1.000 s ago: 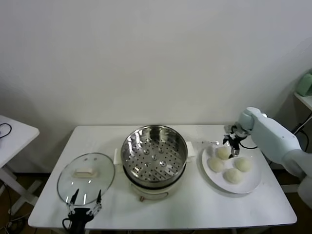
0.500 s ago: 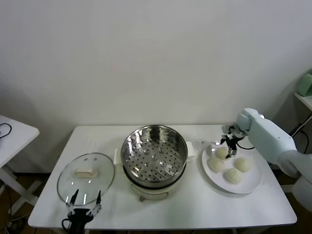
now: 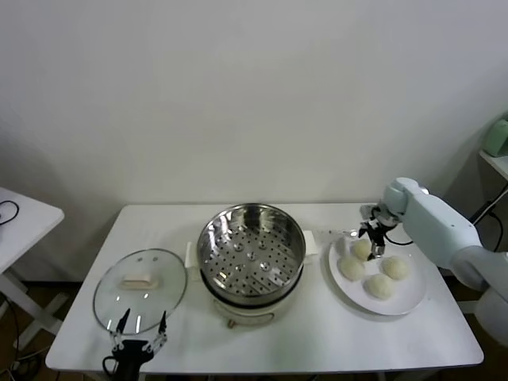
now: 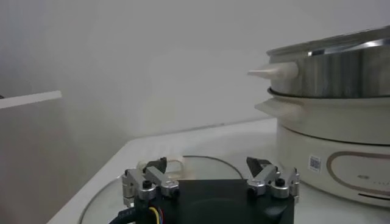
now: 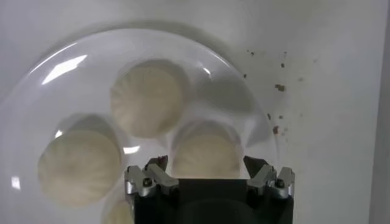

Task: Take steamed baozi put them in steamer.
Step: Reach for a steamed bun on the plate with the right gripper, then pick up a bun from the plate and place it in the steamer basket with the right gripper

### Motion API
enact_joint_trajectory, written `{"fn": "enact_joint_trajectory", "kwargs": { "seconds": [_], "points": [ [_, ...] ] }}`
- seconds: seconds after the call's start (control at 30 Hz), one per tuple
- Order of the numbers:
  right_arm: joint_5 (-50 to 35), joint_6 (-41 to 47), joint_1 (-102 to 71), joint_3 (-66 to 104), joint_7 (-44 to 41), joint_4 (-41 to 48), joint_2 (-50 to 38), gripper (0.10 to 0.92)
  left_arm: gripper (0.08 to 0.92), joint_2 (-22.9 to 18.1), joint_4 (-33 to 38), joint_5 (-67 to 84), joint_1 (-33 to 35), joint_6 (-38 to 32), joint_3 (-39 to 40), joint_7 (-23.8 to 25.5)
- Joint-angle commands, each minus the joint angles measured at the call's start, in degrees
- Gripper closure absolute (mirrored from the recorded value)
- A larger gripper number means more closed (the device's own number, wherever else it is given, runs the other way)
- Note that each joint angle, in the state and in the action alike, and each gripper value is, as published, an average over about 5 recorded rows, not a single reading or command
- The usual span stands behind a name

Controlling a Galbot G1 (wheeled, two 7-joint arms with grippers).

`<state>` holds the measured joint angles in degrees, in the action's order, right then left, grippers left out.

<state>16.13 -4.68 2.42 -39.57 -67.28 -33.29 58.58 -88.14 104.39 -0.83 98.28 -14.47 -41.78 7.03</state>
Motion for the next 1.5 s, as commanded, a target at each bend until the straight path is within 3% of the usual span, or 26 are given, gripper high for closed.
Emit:
{"fn": "enact_joint_trajectory", "kwargs": {
  "seconds": [0.03,0.33,0.63,1.0,1.27,1.5],
  "points": [
    [0.98,-0.10,-0.02,0.11,-0.15,0.08,0.08,0.212,0.177,-0.02,-0.20,-0.17,-0.09,-0.05,-0.05,0.00],
    [2.25,-0.83,0.27,-0.02,-0.14,-0.31,-0.30,0.310,0.177,-0.07,-0.61,-0.69,-0.24,-0.22,0.10,-0.02],
    [0.50,-1.74,3.36,-5.16,-0.35,-7.87,-4.25,0.329,0.177,-0.08,-0.39,-0.67,-0.19,-0.18,-0.06,-0.12],
    [-14.21,-3.75,24.33,-25.69,-1.07,-27.45,-11.05,0.326,0.177,-0.48,0.35,-1.18,0.17,-0.19,0.02,-0.28],
    [-24.25,-8.56,40.82,-35.24,-1.35,-34.55,-6.25,0.328,0.177,-0.90,0.91,-1.50,0.55,-0.35,0.07,-0.44],
    [-28.02,-14.07,44.72,-38.04,-0.46,-41.90,-0.45,0.330,0.177,-0.97,0.93,-1.86,0.82,-0.72,0.06,-0.65]
  ]
}}
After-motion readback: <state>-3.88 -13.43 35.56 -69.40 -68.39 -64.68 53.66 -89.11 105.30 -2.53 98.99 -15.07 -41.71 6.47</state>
